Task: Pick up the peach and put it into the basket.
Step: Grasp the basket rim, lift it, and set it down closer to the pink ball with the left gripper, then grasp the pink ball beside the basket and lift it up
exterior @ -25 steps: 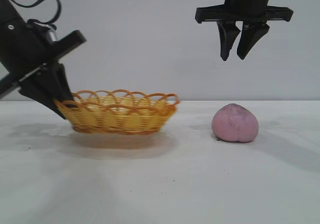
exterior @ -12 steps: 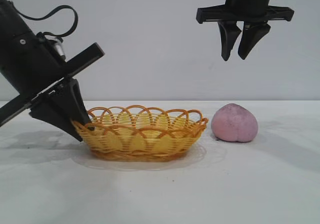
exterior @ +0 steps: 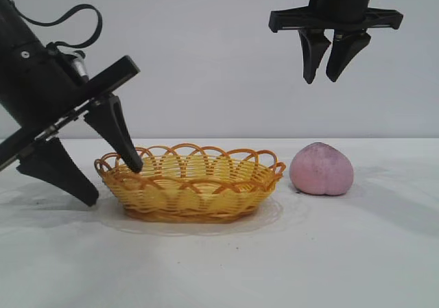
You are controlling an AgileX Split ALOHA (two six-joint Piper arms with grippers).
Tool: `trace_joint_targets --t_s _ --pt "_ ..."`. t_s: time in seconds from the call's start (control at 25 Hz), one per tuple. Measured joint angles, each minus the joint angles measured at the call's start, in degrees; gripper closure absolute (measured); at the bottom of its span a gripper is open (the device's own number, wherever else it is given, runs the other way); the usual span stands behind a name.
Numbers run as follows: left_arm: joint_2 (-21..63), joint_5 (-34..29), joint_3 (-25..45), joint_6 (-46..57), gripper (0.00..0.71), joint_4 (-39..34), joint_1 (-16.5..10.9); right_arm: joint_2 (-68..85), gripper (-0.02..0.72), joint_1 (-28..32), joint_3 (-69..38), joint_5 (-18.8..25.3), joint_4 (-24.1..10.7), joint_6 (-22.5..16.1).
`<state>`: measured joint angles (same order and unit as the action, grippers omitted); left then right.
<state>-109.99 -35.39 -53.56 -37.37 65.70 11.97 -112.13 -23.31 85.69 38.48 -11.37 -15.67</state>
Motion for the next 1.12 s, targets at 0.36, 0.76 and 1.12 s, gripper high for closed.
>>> trace_joint_targets --t_s 0.36,0.76,1.12 --pt "11.5 1.1 -0.1 0.5 0.345 -10.2 -7.5 0.0 0.491 0.0 0.0 0.0 0.0 0.0" --pt "12.3 3.1 -0.2 29.0 0.345 -54.2 -12.5 0.0 0.491 0.0 0.0 0.0 0.0 0.0" --pt "33.3 -2.7 -0.2 40.1 0.345 -68.9 -12.5 0.0 0.491 0.0 0.0 1.1 0.0 0.0"
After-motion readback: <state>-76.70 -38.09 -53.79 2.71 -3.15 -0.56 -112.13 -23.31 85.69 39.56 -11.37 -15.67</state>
